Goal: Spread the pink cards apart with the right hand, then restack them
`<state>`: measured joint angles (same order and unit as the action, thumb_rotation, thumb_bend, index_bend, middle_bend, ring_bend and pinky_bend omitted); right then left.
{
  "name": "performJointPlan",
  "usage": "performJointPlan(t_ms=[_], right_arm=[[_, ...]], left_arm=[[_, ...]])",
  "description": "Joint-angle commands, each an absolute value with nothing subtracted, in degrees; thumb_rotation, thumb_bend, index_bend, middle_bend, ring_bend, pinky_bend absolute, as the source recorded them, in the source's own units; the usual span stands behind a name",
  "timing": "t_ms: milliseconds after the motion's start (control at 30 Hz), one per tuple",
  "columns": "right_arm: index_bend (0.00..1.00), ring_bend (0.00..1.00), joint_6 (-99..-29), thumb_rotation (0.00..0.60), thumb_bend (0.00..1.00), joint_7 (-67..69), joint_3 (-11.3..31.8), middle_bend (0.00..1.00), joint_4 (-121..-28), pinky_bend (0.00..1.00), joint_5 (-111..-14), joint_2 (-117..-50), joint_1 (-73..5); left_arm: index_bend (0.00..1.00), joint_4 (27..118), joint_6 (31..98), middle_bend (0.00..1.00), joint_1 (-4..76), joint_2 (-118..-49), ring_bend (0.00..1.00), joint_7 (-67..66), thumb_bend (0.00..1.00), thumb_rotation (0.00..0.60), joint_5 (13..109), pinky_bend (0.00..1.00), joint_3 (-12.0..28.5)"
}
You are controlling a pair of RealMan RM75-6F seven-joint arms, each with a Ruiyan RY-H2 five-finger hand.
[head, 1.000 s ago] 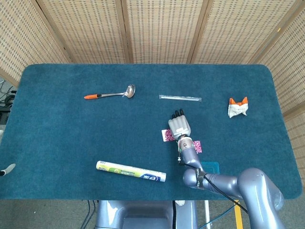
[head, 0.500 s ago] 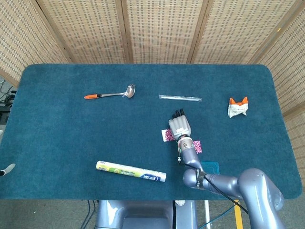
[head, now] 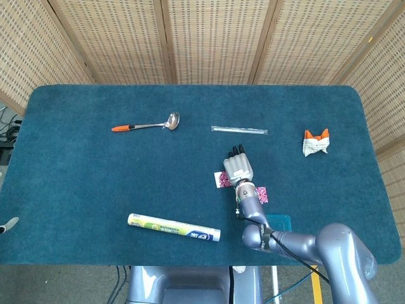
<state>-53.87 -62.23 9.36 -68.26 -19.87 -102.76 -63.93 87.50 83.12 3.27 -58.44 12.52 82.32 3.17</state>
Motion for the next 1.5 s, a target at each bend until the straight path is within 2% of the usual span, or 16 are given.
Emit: performJointPlan(t_ms=[33,533,967,1500], right_arm=[[0.39,0.0,-53.9,0.6,0.26,-62.4,9.3,0.2,-68.3,0.0,-19.9,-102.8,-64.0],[0.39,0.0,-53.8,0.6,0.26,-63.4,9.2,0.2,-67.1,0.0,-19.7,-103.6,-64.3],[0.45,0.0,-54.1,0.6,0.4,-62.8,9.4,0.23,-67.5,0.0,-21.2,-103.4,-64.0],[0.45,0.0,-56.1,0.6,0.4,-63.0,10.0,0.23,-72.6,0.0,-21.6,-100.4,-63.7]], left_arm=[[0.08,87.5,83.1,0.0,3.3,-58.5,0.0,12.5,0.14,0.6,82.3,0.0,3.2],[0.08,86.8,83.2,0.0,3.0,-58.6,0.0,13.2,0.14,0.6,82.1,0.0,3.1],[0.08,86.6,83.2,0.0,2.9,-58.7,0.0,13.4,0.14,0.6,82.1,0.0,3.2],[0.08,86.6,83.2,0.0,3.0,-58.6,0.0,13.4,0.14,0.6,82.2,0.0,3.3]])
